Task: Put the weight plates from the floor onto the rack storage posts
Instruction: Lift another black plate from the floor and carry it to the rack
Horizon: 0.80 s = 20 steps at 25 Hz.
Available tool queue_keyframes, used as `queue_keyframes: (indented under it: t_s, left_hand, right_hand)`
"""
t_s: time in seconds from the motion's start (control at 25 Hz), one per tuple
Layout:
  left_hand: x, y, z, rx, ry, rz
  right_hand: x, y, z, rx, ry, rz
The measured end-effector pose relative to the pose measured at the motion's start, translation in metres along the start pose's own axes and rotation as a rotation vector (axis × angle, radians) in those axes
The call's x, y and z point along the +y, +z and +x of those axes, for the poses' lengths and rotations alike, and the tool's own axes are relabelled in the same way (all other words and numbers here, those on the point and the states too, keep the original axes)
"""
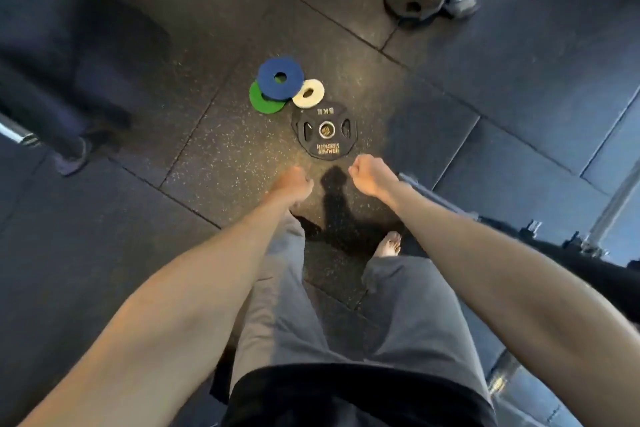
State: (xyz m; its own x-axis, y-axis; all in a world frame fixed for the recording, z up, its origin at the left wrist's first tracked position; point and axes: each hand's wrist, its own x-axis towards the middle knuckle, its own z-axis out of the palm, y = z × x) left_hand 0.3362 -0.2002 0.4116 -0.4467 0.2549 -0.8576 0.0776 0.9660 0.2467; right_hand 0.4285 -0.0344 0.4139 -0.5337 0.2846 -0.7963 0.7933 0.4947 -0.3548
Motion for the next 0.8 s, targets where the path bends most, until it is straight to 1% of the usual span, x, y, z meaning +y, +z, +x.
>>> queue_keyframes:
  t_s: [0.08, 0.16, 0.28, 0.36, 0.48, 0.56, 0.64, 0.8]
  left_hand:
    - [-0.003, -0.008, 0.049, -0.047, -0.007, -0.013]
    - [-0.002, -0.011, 0.101, -0.043, -0.002, -0.056]
    - [-0.005, 0.0, 0.19, 0.045, -0.031, -0.097]
    - [-0.018, 0.022, 0.25, 0.086, -0.076, -0.095]
    - [-0.041, 0.058, 0.335, 0.127, -0.157, -0.162]
    - [-0.051, 0.074, 0.377, 0.156, -0.196, -0.202]
    - [-0.056, 0.085, 0.413, 0.18, -0.2, -0.26]
    - [-0.055, 0.09, 0.472, 0.211, -0.186, -0.356]
  right_hand:
    - [0.0, 0.013, 0.044, 0.027, 0.029, 0.069]
    - [0.004, 0.029, 0.093, 0.025, 0.071, 0.128]
    - [0.019, 0.056, 0.172, 0.062, 0.118, 0.157]
    - [0.04, 0.077, 0.223, 0.109, 0.156, 0.183]
    - [0.079, 0.108, 0.304, 0.179, 0.235, 0.21]
    - [0.1, 0.122, 0.351, 0.233, 0.274, 0.21]
    - [0.115, 0.13, 0.393, 0.277, 0.273, 0.227]
    - [0.127, 0.131, 0.457, 0.266, 0.247, 0.294]
